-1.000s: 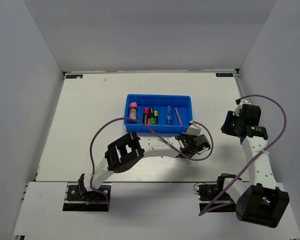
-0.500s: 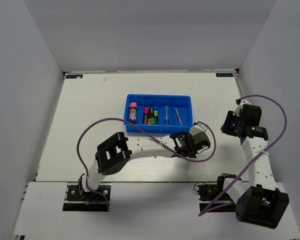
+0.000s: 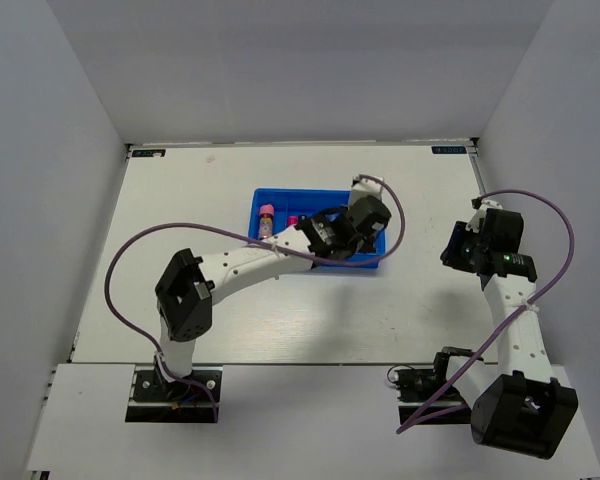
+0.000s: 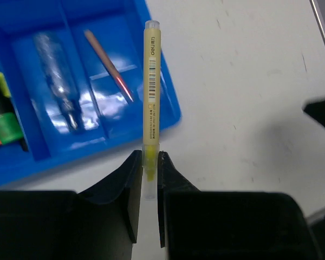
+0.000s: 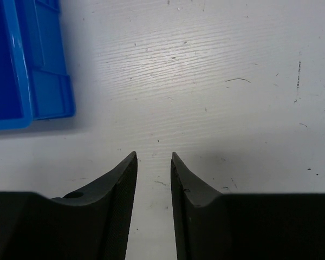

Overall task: Sort the stationery into containers
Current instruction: Place the stationery into the container

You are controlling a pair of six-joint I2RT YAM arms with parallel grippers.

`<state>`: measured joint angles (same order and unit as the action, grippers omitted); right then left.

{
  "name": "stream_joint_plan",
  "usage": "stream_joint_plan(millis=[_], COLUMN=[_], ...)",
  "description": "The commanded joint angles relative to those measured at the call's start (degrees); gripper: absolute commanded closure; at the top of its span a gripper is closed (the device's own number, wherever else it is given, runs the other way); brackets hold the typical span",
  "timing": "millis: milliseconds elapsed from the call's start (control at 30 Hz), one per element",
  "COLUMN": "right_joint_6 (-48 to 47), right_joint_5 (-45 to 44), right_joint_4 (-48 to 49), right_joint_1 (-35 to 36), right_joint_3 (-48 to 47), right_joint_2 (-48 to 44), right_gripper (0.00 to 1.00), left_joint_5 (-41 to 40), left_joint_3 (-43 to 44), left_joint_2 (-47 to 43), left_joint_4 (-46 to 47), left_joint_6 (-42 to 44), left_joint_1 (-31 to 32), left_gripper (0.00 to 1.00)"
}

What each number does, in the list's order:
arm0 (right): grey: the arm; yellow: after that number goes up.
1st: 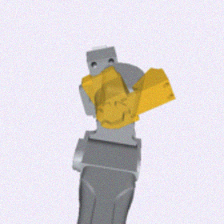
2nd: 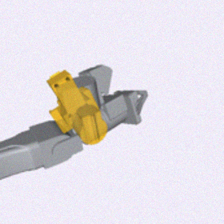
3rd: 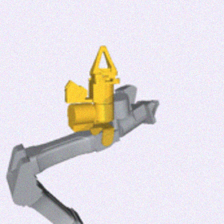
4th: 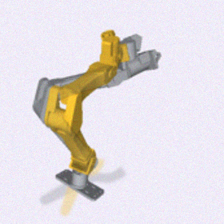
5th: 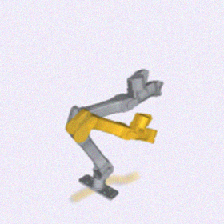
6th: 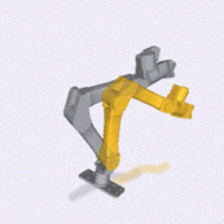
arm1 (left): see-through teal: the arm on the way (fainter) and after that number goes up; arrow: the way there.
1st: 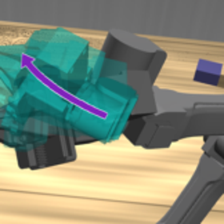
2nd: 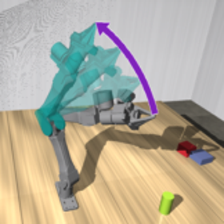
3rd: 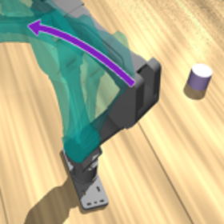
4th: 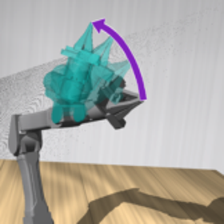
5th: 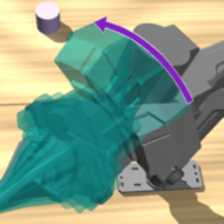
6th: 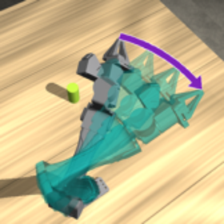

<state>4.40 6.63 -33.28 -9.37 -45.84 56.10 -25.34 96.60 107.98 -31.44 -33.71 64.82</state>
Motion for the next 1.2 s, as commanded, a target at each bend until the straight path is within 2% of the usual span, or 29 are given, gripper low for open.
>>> stream_joint_plan(millis=[0,300,467,567,633,700,733,833,933,1000,1033,1067,1100,1133,1167], right_joint_6=[0.43,0.17,-0.01,0.17,0.08,0.08,-0.1,-0.1,-0.62,-2.19,-3.16,-4.13,-3.97,-5.79,-6.33], right_joint_5=[1.1,1.63,1.63,1.72,1.8,1.8,1.8,1.89,2.07,4.34,5.66,6.45,7.68,9.08,9.62], right_joint_4=[0.23,0.32,0.41,0.41,0.41,0.32,0.32,0.41,0.23,0.06,-0.29,-0.47,-0.3,-0.21,-0.3], right_joint_1=[-0.3,-0.3,-0.39,-0.48,-0.39,-0.48,-0.39,-0.48,-0.57,-0.57,-0.57,-0.57,-0.65,-0.57,-0.48], right_joint_3=[-0.39,0.14,0.14,0.32,0.4,0.41,0.41,0.76,0.67,0.76,0.67,1.02,1.11,1.2,1.46], right_joint_2=[-0.99,-1.87,-2.13,-2.04,-2.13,-2.13,-2.13,-2.04,-2.13,-2.31,-2.65,-2.66,-2.92,-3.36,-3.45], right_gripper=[0.65,0.64,0.64,0.64,0.64,0.64,0.62,0.62,0.6,0.51,0.47,0.41,0.37,0.34,0.21], left_joint_5=[-1.38,2.05,2.75,3.54,4.33,4.77,5.12,5.91,6.53,7.5,7.59,7.68,7.85,8.03,8.38], left_joint_3=[5.6,19.84,22.5,22.14,21.97,21.53,21.53,21.62,21.44,20.04,18.38,15.75,14.42,11.1,9.33], left_joint_2=[1.61,16.54,20.95,21.91,22.18,22.18,22.01,21.31,19.73,16.75,15.69,12.98,9.65,5.79,3.75], left_joint_4=[-0.9,-4.24,-5.82,-5.74,-5.56,-5.56,-5.21,-4.95,-4.95,-4.95,-4.95,-4.68,-4.68,-5.03,-5.99], left_joint_6=[-1.96,-4.52,-6.01,-6.45,-6.71,-6.8,-6.89,-6.72,-6.54,-5.75,-5.23,-4.35,-3.21,-1.89,-1.36], left_joint_1=[-4.42,-9.35,-11.11,-11.64,-11.82,-12.17,-12.17,-11.99,-12.0,-11.82,-11.47,-11.21,-11.03,-11.03,-10.94], left_gripper=[1.0,1.0,0.91,0.76,0.56,0.49,0.4,0.31,0.33,0.51,0.65,0.87,0.91,0.91,0.84])
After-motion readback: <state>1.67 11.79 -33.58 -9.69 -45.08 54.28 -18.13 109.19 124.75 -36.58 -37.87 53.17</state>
